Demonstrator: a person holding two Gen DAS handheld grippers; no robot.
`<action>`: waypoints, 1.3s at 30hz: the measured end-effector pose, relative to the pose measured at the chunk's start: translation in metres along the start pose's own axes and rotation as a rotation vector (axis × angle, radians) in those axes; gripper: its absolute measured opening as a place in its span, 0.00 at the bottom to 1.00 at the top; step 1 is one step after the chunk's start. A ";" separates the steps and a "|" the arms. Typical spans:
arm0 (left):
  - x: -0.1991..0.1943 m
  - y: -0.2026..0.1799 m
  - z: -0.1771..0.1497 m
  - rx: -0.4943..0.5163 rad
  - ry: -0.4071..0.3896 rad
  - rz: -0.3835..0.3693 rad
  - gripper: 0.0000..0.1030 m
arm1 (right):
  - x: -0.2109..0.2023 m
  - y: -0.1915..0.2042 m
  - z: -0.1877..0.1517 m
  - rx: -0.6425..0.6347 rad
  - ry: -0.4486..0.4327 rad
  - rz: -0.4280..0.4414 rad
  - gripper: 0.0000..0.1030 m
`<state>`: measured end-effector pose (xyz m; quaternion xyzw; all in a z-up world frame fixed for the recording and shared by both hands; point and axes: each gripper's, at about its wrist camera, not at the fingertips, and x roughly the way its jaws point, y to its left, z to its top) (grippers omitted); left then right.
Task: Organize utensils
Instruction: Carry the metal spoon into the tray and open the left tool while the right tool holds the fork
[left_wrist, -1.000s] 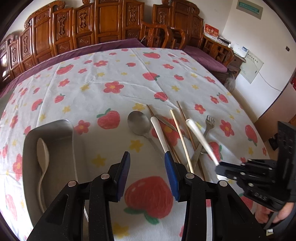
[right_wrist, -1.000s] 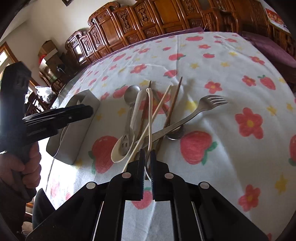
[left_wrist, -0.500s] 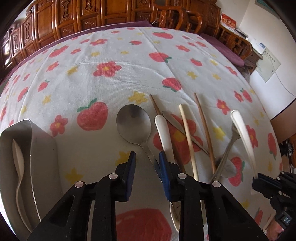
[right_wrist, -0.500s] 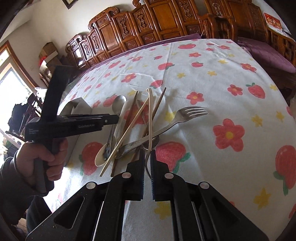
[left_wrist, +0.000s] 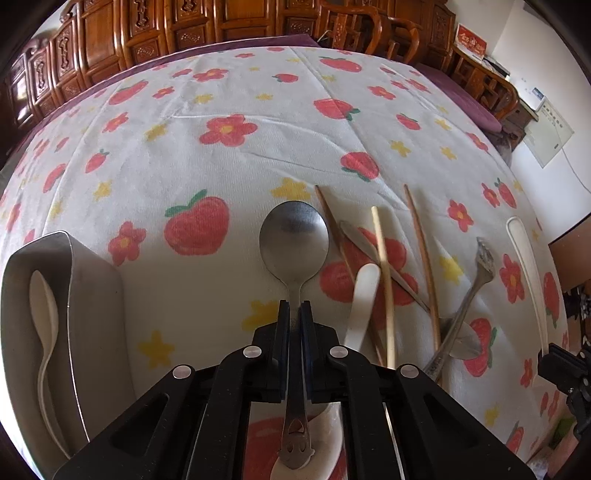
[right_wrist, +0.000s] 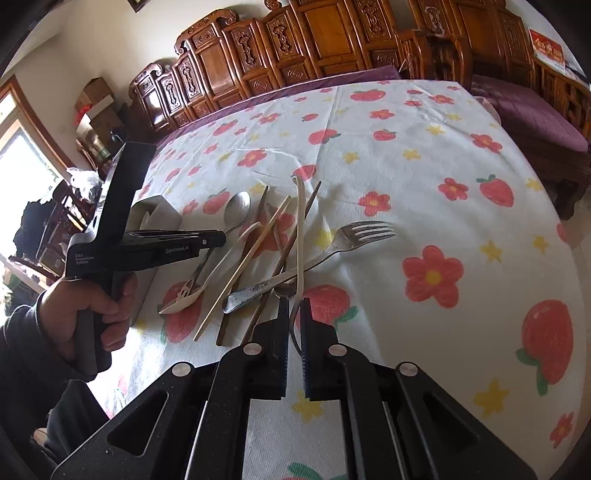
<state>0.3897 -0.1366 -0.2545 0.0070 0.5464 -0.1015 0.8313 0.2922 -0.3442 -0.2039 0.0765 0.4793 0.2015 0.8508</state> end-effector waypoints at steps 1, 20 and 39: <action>-0.002 -0.001 -0.001 0.006 -0.012 0.000 0.05 | -0.002 0.001 -0.001 -0.008 -0.003 -0.006 0.07; -0.130 -0.016 -0.016 0.087 -0.242 -0.076 0.05 | -0.056 0.041 0.001 -0.038 -0.113 -0.107 0.07; -0.211 0.032 -0.058 0.073 -0.354 -0.082 0.05 | -0.078 0.108 -0.008 -0.098 -0.172 -0.096 0.07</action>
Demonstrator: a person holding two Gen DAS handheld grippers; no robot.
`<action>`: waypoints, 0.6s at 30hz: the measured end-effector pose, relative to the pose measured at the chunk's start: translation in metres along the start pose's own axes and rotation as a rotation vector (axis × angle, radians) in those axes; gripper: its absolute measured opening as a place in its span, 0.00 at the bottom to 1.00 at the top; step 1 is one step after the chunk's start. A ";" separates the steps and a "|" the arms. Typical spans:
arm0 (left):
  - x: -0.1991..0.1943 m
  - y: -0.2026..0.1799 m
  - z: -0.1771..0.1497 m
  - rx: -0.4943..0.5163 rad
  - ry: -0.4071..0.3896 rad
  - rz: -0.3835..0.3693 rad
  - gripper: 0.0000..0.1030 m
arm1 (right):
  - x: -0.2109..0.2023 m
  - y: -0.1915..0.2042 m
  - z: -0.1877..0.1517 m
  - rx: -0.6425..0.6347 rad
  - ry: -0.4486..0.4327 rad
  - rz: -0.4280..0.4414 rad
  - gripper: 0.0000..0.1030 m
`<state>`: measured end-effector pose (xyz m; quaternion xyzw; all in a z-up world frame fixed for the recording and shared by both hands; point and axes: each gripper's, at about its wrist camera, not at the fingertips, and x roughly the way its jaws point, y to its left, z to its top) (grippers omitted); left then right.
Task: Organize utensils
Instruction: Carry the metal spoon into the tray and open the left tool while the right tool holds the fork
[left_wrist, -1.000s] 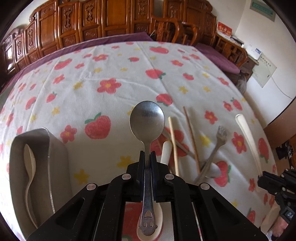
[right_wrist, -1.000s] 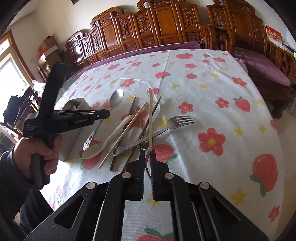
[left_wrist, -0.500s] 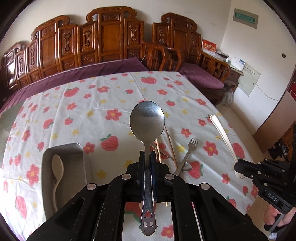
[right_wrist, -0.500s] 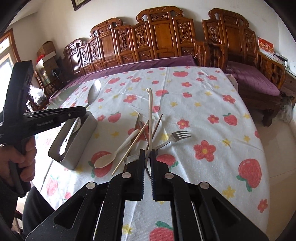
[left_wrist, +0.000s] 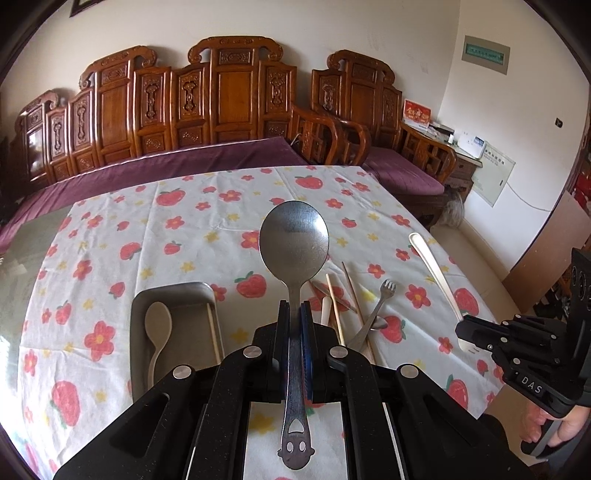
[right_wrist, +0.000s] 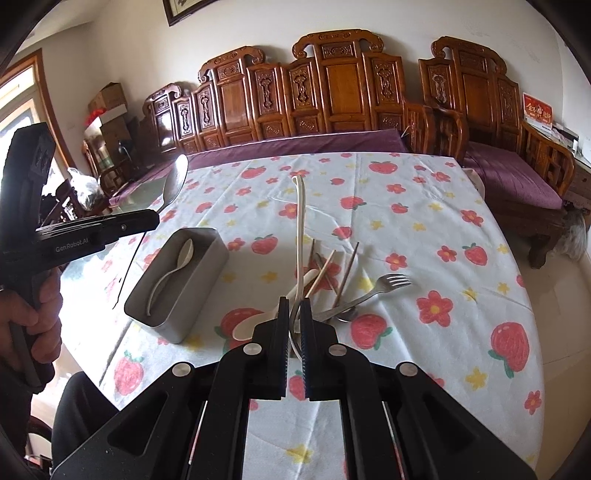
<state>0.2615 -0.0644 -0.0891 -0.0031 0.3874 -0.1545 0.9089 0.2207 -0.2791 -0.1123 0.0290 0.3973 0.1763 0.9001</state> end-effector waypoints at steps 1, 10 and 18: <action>-0.002 0.003 -0.002 -0.002 -0.001 0.000 0.05 | 0.002 0.004 -0.001 -0.003 0.002 0.003 0.07; -0.007 0.035 -0.015 -0.007 0.007 0.026 0.05 | 0.025 0.030 -0.007 -0.006 0.028 0.033 0.07; 0.028 0.080 -0.024 -0.054 0.073 0.051 0.05 | 0.049 0.045 -0.010 -0.014 0.060 0.047 0.07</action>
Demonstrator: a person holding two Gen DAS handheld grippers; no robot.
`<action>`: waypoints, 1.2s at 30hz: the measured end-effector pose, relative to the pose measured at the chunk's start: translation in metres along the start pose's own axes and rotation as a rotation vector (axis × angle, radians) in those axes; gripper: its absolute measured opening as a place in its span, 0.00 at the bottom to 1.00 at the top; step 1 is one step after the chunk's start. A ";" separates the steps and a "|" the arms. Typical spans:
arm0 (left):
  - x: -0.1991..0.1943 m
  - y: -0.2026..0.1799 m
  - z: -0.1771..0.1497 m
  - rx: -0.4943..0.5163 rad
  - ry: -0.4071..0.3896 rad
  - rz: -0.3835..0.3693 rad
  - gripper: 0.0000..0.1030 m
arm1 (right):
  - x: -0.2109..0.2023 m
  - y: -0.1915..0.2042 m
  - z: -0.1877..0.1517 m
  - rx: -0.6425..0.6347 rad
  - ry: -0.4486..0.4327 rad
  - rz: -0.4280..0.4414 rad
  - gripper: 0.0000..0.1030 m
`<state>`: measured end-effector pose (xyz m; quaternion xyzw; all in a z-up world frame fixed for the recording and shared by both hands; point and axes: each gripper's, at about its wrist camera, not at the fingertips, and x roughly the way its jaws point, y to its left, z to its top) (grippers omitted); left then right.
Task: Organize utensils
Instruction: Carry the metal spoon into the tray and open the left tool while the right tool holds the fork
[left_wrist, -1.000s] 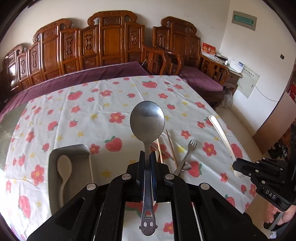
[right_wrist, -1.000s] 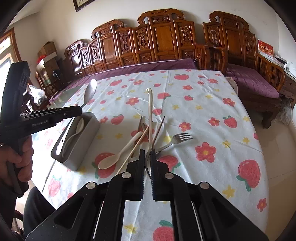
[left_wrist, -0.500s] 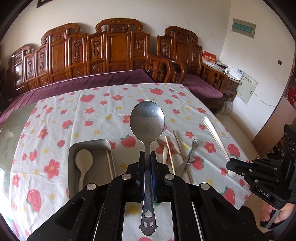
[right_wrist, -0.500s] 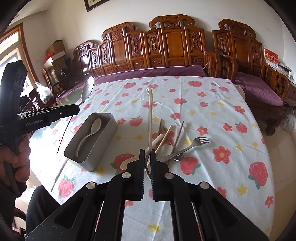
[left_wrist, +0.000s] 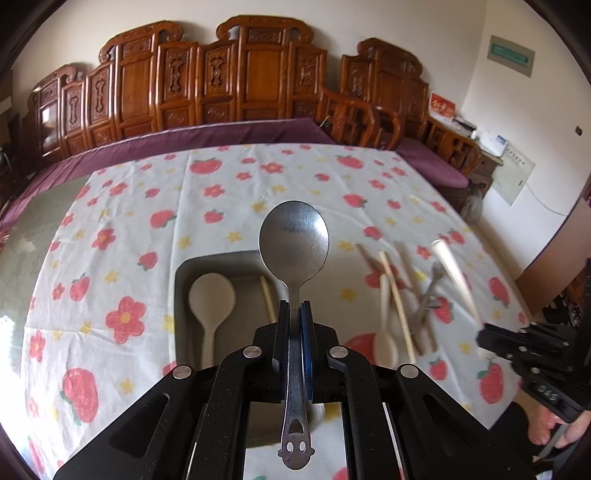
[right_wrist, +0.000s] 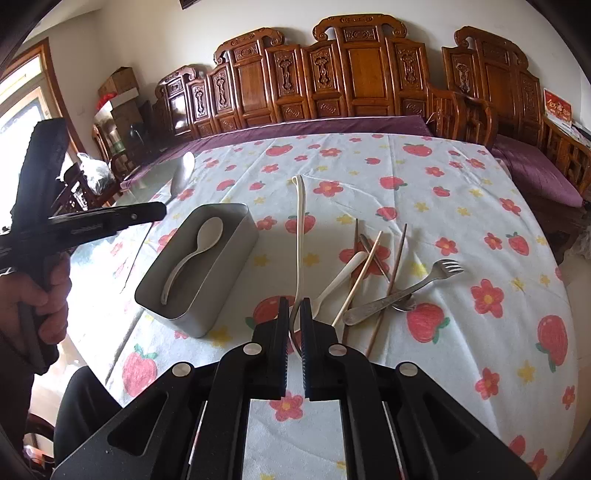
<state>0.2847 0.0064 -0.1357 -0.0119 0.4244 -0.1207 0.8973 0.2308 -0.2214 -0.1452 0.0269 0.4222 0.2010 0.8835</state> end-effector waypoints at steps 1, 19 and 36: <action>0.007 0.005 -0.001 -0.008 0.015 0.006 0.05 | 0.002 0.001 0.000 0.000 0.003 0.002 0.07; 0.092 0.040 -0.028 -0.038 0.191 0.091 0.05 | 0.023 0.010 -0.005 -0.013 0.040 0.014 0.07; 0.067 0.039 -0.027 -0.016 0.164 0.092 0.25 | 0.028 0.021 0.001 -0.032 0.044 0.011 0.07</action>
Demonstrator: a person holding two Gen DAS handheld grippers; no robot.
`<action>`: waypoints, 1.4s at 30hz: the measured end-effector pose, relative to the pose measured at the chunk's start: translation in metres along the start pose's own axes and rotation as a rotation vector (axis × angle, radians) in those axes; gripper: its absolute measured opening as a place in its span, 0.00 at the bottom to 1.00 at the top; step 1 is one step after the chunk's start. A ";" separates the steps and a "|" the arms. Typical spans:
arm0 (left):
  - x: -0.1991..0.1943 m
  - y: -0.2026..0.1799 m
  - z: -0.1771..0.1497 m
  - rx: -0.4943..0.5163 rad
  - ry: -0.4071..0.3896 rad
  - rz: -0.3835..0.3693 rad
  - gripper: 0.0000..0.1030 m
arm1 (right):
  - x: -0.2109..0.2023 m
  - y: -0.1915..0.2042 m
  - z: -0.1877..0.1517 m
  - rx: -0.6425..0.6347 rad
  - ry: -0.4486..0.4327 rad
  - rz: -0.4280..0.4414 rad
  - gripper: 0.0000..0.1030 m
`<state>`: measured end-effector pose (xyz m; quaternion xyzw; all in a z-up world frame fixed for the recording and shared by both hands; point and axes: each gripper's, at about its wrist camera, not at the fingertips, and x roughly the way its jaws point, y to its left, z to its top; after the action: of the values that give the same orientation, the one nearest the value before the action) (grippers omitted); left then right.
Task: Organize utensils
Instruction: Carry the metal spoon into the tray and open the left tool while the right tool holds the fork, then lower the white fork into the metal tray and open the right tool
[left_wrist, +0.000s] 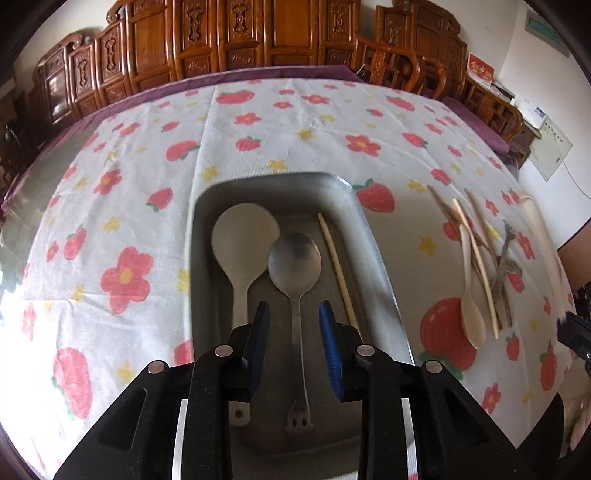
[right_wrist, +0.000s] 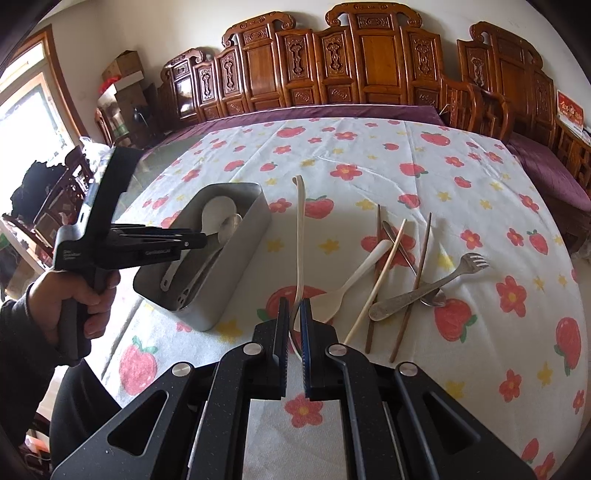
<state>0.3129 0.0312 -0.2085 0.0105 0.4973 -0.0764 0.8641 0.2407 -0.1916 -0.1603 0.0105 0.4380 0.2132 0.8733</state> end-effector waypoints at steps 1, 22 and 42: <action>-0.009 0.002 -0.001 0.005 -0.017 -0.001 0.25 | 0.000 0.004 0.003 -0.001 -0.004 0.004 0.07; -0.147 0.067 -0.053 -0.025 -0.230 0.040 0.57 | 0.048 0.092 0.044 -0.079 0.027 0.045 0.07; -0.147 0.092 -0.059 -0.071 -0.232 0.061 0.80 | 0.149 0.107 0.056 0.065 0.183 0.087 0.07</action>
<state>0.2026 0.1451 -0.1167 -0.0140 0.3957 -0.0329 0.9177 0.3229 -0.0285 -0.2171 0.0382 0.5219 0.2367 0.8186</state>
